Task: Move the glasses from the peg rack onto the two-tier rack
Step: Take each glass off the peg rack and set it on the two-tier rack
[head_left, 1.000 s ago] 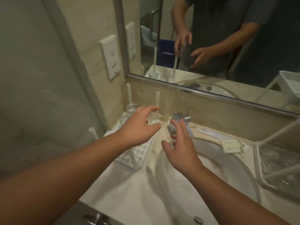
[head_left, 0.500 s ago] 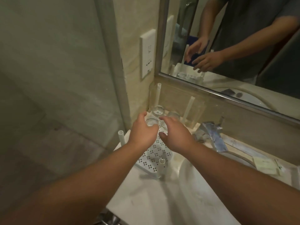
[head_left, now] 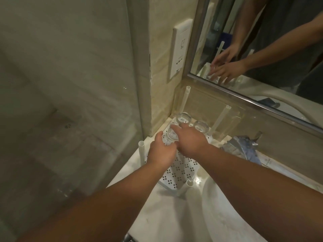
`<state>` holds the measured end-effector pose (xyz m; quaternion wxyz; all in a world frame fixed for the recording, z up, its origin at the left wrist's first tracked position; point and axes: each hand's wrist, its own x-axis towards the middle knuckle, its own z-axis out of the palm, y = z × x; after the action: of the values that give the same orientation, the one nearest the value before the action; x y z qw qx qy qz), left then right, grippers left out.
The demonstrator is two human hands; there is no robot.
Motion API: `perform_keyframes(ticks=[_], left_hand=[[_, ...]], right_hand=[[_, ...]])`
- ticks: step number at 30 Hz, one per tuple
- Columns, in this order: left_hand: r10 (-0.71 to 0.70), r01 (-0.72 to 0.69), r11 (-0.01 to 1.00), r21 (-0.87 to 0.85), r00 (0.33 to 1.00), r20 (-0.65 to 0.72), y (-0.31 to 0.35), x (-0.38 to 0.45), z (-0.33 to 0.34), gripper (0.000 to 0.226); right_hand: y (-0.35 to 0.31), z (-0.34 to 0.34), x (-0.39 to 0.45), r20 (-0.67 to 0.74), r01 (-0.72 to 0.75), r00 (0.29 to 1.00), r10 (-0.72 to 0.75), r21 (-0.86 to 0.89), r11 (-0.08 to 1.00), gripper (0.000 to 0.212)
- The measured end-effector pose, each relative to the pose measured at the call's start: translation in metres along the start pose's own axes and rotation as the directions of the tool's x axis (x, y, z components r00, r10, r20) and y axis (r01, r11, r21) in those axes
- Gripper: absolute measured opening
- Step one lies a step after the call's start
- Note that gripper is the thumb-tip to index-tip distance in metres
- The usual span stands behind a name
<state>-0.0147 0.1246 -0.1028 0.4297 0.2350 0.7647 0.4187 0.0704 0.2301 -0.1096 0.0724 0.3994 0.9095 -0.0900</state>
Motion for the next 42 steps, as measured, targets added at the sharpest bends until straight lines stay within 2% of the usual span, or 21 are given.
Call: perform_keyframes(ticks=[9, 15, 22, 25, 28, 30, 34, 42], left_hand=[[-0.038, 0.038, 0.999, 0.024, 0.999, -0.010, -0.010, 0.005, -0.006, 0.064], [-0.096, 0.096, 0.995, 0.001, 0.995, 0.021, -0.013, -0.001, -0.010, 0.058], [-0.164, 0.168, 0.985, -0.043, 0.984, 0.068, -0.015, -0.009, -0.009, 0.052], [-0.205, 0.210, 0.975, -0.073, 0.976, 0.073, -0.016, -0.013, -0.007, 0.040], [-0.240, 0.254, 0.955, -0.154, 0.965, 0.105, -0.011, -0.018, -0.004, 0.014], [-0.309, 0.326, 0.921, -0.214, 0.945, 0.110, -0.008, -0.023, -0.003, 0.020], [-0.431, 0.459, 0.832, -0.311, 0.888, 0.158, 0.001, -0.032, -0.003, 0.049], [-0.356, 0.424, 0.803, -0.418, 0.905, 0.235, 0.020, -0.047, -0.004, 0.081]], right_hand=[[-0.014, 0.001, 0.007, 0.031, 0.009, 0.999, -0.010, 0.041, 0.999, 0.046], [-0.018, 0.003, 0.009, 0.105, 0.007, 0.994, -0.006, -0.004, 1.000, 0.048], [-0.016, -0.004, 0.004, 0.062, 0.046, 0.997, -0.046, 0.009, 0.999, 0.047], [-0.016, -0.015, 0.000, 0.029, 0.077, 0.997, -0.077, -0.001, 0.997, 0.047], [-0.015, -0.032, -0.007, 0.008, 0.092, 0.996, -0.092, -0.020, 0.996, 0.048], [-0.015, -0.044, -0.013, -0.003, 0.100, 0.995, -0.100, -0.022, 0.995, 0.050], [-0.017, -0.071, -0.030, -0.018, 0.100, 0.995, -0.100, 0.000, 0.995, 0.052], [-0.033, -0.118, -0.065, -0.083, 0.162, 0.983, -0.161, -0.004, 0.987, 0.054]])
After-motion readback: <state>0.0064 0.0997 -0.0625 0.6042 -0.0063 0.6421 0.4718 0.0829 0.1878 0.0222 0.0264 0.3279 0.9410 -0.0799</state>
